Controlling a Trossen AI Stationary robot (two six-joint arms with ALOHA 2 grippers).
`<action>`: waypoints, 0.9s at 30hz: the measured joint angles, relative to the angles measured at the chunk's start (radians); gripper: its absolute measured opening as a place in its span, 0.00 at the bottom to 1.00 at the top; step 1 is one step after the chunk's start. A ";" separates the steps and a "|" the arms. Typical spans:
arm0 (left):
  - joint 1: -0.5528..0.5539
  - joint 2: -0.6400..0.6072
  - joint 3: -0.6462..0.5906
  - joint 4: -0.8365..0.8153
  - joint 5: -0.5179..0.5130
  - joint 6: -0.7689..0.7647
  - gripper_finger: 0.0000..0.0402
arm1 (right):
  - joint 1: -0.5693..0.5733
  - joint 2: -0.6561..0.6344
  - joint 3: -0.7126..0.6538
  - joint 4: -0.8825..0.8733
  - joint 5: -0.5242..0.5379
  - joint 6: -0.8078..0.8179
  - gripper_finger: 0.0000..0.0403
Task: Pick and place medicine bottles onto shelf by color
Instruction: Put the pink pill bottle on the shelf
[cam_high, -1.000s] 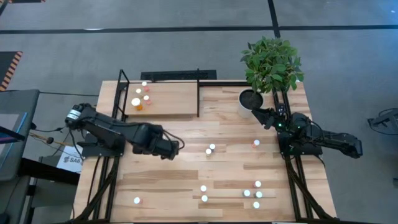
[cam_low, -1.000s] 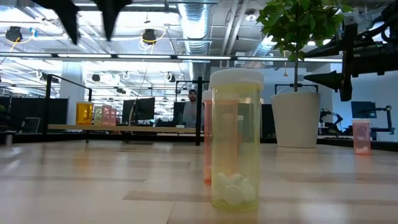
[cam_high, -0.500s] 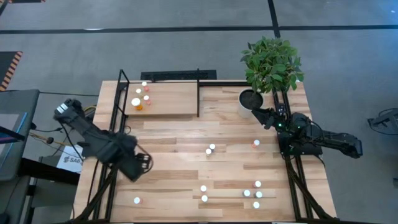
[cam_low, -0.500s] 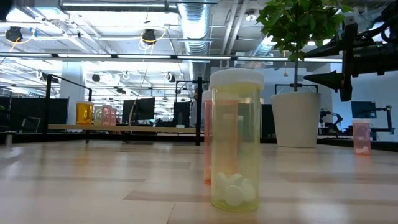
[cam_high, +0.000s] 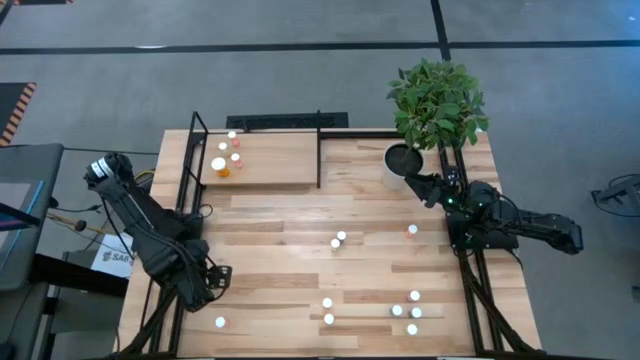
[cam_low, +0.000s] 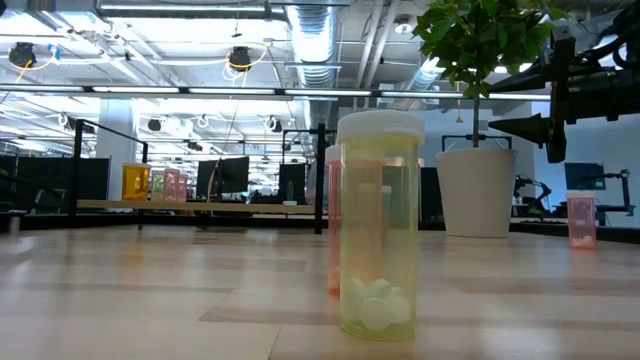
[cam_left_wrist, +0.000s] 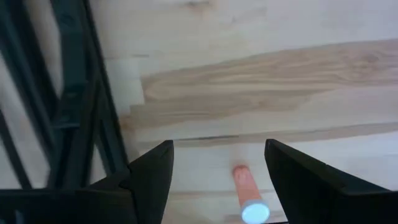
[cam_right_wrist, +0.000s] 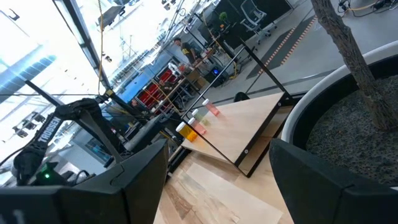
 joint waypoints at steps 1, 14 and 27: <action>0.000 0.002 -0.006 0.020 0.003 0.000 0.61 | 0.000 0.000 0.000 0.000 0.000 0.000 0.75; 0.000 0.112 -0.010 0.208 0.094 0.068 0.80 | 0.000 0.000 0.000 0.000 0.000 0.000 0.75; -0.009 0.269 -0.010 0.476 0.222 -0.069 0.88 | 0.000 0.000 0.000 0.000 0.000 0.000 0.75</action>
